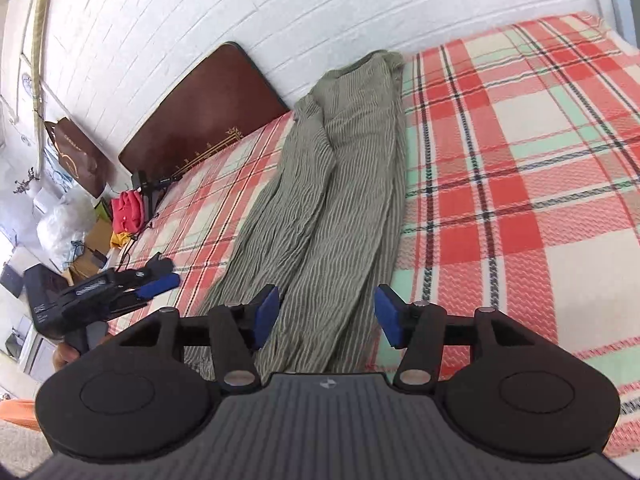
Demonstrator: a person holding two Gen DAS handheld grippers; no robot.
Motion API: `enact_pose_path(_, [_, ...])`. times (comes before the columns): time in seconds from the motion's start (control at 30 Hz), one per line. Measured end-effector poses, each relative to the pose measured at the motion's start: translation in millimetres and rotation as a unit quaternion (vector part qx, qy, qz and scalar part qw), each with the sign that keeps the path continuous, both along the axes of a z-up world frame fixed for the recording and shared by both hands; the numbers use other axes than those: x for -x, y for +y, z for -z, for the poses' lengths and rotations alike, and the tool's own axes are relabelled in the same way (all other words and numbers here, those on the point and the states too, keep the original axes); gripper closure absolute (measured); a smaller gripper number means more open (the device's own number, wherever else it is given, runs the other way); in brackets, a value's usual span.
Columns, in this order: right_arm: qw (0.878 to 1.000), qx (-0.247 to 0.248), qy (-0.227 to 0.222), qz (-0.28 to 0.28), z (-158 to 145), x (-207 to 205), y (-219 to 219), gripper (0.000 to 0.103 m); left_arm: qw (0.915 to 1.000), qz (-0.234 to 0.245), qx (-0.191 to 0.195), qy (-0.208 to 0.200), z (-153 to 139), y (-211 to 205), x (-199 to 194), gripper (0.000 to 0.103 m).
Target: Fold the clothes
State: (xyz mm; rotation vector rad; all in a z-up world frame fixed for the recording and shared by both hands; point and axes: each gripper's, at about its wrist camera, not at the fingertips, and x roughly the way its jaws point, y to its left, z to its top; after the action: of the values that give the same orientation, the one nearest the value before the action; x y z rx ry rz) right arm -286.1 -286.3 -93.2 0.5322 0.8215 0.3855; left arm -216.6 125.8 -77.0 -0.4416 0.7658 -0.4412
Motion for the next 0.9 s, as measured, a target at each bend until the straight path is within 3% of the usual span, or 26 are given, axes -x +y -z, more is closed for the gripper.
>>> enact_pose_path(0.1, [0.999,-0.029,0.035,-0.014,19.4,1.9,0.6,0.044,0.9991,0.024,-0.010,0.034,16.7,0.8,7.8,0.031])
enact_pose_path(0.27, [0.988,-0.113,0.101,-0.013,52.0,7.3,-6.0,0.042,0.9955,0.062,0.011,0.071,32.4,6.9,20.7,0.031])
enact_pose_path(0.43, [0.981,-0.146,0.124,-0.031,58.8,10.1,-6.6,0.044,0.9893,0.111,0.013,0.094,45.6,-4.2,25.3,0.031])
enact_pose_path(0.57, [0.973,-0.188,0.132,-0.023,67.6,3.6,-8.7,0.044,0.9896,0.111,0.031,0.086,50.2,-12.3,23.3,0.031])
enact_pose_path(0.6, [0.972,-0.192,0.132,-0.027,69.8,0.6,-6.2,0.048,0.9889,0.110,0.042,0.091,52.4,-13.7,20.5,0.038])
enact_pose_path(0.67, [0.972,-0.188,0.134,-0.031,73.5,-4.7,-1.4,0.067,0.9882,0.109,0.043,0.099,55.5,-16.9,17.6,0.091])
enact_pose_path(0.7, [0.971,-0.188,0.143,-0.032,76.3,-5.7,-1.6,0.085,0.9880,0.108,0.040,0.103,56.6,-18.4,16.8,0.093])
enact_pose_path(0.8, [0.963,-0.217,0.159,-0.029,79.3,-5.0,-8.4,0.086,0.9867,0.105,0.058,0.110,51.8,-12.6,19.8,0.095])
enact_pose_path(0.9, [0.950,-0.271,0.154,-0.033,72.2,-7.5,-17.5,0.086,0.9810,0.098,0.116,0.120,42.1,-2.8,19.0,0.095])
